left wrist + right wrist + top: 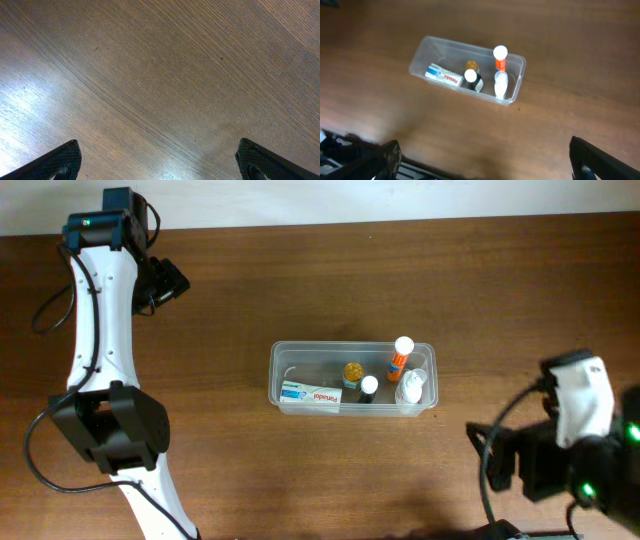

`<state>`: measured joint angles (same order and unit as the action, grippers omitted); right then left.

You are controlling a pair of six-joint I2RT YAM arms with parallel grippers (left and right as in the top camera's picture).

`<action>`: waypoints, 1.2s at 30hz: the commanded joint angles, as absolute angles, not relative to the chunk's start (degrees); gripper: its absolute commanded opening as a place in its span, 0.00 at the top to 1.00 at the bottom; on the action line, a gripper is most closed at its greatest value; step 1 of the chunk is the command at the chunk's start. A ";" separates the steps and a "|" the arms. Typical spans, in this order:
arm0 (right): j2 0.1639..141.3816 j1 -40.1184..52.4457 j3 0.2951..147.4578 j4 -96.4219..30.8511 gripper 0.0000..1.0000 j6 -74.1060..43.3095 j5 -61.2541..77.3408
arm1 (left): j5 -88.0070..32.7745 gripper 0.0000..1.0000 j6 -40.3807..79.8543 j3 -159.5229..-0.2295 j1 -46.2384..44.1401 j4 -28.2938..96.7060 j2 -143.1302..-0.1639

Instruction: Pack container

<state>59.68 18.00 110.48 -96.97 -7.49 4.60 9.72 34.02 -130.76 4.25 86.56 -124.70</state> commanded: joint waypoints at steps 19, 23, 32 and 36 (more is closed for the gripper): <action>44.51 14.39 101.51 -81.08 0.02 -7.35 4.97 | 10.35 0.01 33.34 -131.39 4.40 86.63 -123.09; 33.01 13.72 88.38 -71.81 0.02 -7.33 4.91 | 10.35 0.01 33.34 -131.39 4.40 86.63 -123.09; 10.33 11.88 50.89 -44.16 0.02 -7.35 4.91 | 10.35 0.01 33.34 -131.39 4.40 86.63 -123.09; 5.17 10.09 35.64 -28.32 0.02 -7.38 5.58 | 10.35 0.01 33.34 -131.39 4.40 86.63 -123.09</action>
